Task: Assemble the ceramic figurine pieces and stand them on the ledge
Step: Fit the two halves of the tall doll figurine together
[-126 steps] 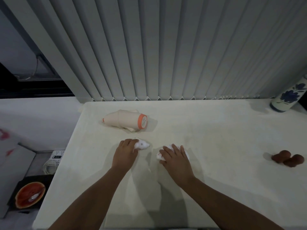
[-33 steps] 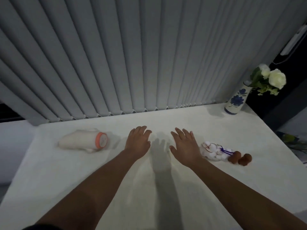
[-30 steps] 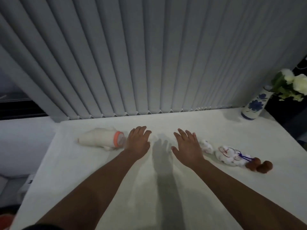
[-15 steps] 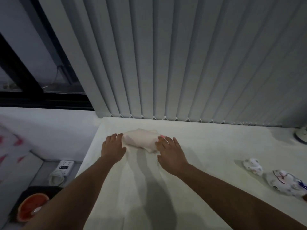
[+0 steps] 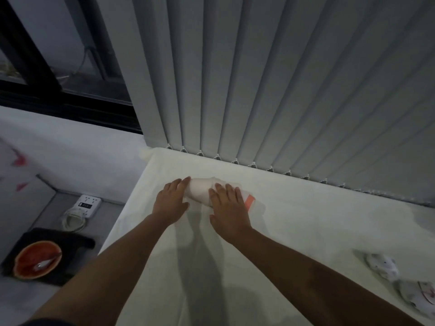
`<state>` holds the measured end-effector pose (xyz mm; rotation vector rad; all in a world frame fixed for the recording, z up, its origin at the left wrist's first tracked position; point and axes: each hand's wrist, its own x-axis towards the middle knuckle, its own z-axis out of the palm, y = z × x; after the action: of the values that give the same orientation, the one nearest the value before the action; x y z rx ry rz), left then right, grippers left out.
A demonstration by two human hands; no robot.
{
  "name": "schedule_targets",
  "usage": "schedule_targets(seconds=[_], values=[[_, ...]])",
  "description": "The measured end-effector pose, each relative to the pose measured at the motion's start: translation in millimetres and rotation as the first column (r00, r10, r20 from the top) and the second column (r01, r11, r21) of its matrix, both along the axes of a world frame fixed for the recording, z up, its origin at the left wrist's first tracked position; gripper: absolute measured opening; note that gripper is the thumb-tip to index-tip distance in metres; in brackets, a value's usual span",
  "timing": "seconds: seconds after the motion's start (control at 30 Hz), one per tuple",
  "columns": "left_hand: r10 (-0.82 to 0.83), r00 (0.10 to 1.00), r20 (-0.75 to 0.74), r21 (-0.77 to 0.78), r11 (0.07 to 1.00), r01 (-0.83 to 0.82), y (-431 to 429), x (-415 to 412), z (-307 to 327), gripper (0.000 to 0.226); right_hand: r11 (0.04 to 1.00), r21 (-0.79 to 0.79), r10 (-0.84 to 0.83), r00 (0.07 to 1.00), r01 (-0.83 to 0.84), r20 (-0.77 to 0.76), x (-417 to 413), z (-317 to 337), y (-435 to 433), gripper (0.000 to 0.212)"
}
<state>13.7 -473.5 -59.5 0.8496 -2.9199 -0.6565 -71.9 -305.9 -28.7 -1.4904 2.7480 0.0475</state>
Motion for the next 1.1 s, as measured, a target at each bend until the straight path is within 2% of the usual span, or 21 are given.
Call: schedule_targets(seconds=[0.13,0.3,0.43,0.57,0.73,0.87,1.1], values=[[-0.053,0.999,0.001,-0.004,0.999,0.053,-11.1,-6.8,-6.6,0.079,0.997,-0.061,-0.043,0.998,0.040,-0.040,-9.2,-5.0,-8.9,0.062],[-0.116,0.990,-0.075,0.000,0.993,0.116,-20.1,-11.2,-11.5,0.077,0.995,-0.089,-0.055,0.992,0.045,-0.115,-16.1,-10.8,-12.2,0.064],[-0.164,0.980,-0.109,-0.034,0.986,0.162,-22.7,-9.0,-12.8,0.080,0.994,-0.113,-0.020,0.986,0.002,-0.164,-18.5,-16.0,-9.5,0.061],[-0.186,0.973,-0.136,-0.056,0.982,0.180,-19.1,-11.4,-7.4,0.069,0.991,-0.127,0.009,0.981,-0.034,-0.196,-18.1,-19.1,-5.7,0.054],[-0.222,0.967,-0.121,-0.077,0.974,0.214,-17.7,-10.2,0.8,0.065,0.988,-0.151,-0.005,0.988,-0.019,-0.157,-16.8,-16.7,-0.5,0.053],[-0.275,0.953,-0.123,-0.131,0.957,0.259,-15.3,-2.7,6.7,0.066,0.990,-0.141,0.001,0.993,-0.017,-0.116,-14.8,-14.4,8.6,0.063],[-0.330,0.936,-0.122,-0.310,0.909,0.280,1.1,9.3,23.8,0.062,0.986,-0.164,-0.023,1.000,0.022,-0.003,-13.9,-6.1,20.7,0.069]])
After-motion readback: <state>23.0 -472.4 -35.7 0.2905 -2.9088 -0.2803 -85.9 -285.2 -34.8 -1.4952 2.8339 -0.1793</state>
